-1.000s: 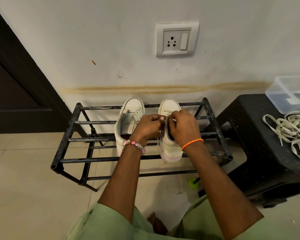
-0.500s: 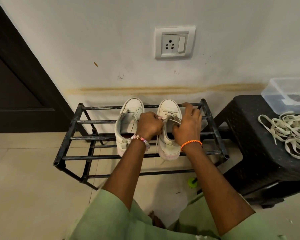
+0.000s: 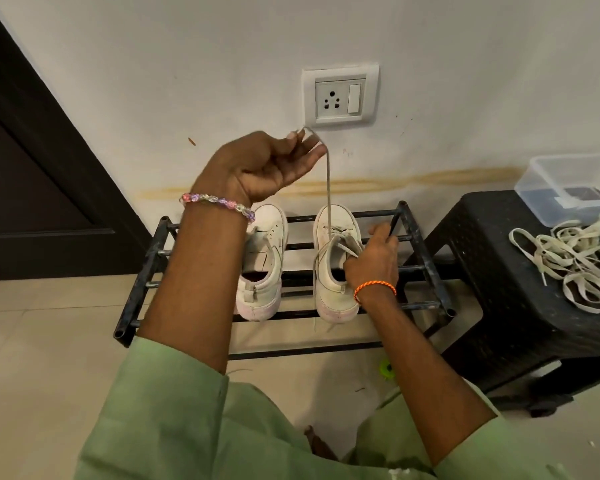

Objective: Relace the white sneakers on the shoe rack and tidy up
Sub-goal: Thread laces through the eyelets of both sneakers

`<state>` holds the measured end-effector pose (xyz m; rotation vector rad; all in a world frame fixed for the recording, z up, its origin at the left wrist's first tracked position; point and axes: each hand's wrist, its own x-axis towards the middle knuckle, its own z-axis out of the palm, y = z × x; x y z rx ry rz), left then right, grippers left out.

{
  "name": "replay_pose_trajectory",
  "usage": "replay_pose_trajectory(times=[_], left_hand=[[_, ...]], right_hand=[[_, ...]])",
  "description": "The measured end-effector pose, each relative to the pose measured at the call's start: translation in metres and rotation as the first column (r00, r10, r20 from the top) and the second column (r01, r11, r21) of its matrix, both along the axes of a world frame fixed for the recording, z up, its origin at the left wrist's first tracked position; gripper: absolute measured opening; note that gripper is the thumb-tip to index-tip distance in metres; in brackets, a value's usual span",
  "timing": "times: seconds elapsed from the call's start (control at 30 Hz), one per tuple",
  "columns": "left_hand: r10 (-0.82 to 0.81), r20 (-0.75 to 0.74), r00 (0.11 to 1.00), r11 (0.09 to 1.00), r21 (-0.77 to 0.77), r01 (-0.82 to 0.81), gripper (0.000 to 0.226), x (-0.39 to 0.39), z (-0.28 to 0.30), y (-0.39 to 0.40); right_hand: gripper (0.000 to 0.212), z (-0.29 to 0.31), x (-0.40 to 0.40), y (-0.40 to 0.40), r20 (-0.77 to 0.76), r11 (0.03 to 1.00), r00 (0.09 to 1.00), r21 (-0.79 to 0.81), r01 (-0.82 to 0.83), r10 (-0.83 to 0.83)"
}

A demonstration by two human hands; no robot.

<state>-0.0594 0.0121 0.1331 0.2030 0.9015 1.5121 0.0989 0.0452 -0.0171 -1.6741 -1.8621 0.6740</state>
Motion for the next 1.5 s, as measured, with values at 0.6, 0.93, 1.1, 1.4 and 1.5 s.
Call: replay_pose_trajectory(times=[0.6,0.93,1.1,1.4,1.5], left_hand=[[-0.258,-0.945,0.201,0.945,-0.290,-0.151,0.024,0.053,-0.123,-0.007],[0.225,-0.760,0.610,0.963,0.076,-0.259,0.025,0.036,-0.049,0.005],[0.247,-0.519,0.818,0.964,0.045,-0.263,0.021,0.027,-0.027,0.010],[-0.378,-0.918,0.118,0.923,-0.383,-0.028,0.033,0.047,-0.116,-0.003],[-0.316,-0.925,0.212,0.938,-0.339,-0.079,0.030,0.045,-0.126,-0.006]], right_hand=[[0.060,-0.001,0.021,0.001,0.010,0.987,0.999,-0.159,0.040,-0.038],[0.054,0.000,0.013,-0.007,0.076,0.995,0.996,-0.073,0.060,-0.055],[0.058,0.000,0.012,-0.006,0.037,0.994,0.998,-0.095,0.051,-0.047],[0.025,0.001,0.015,-0.003,-0.026,0.998,0.998,0.040,-0.050,0.051],[0.025,0.001,0.015,-0.002,-0.023,0.996,0.997,0.063,-0.066,0.067]])
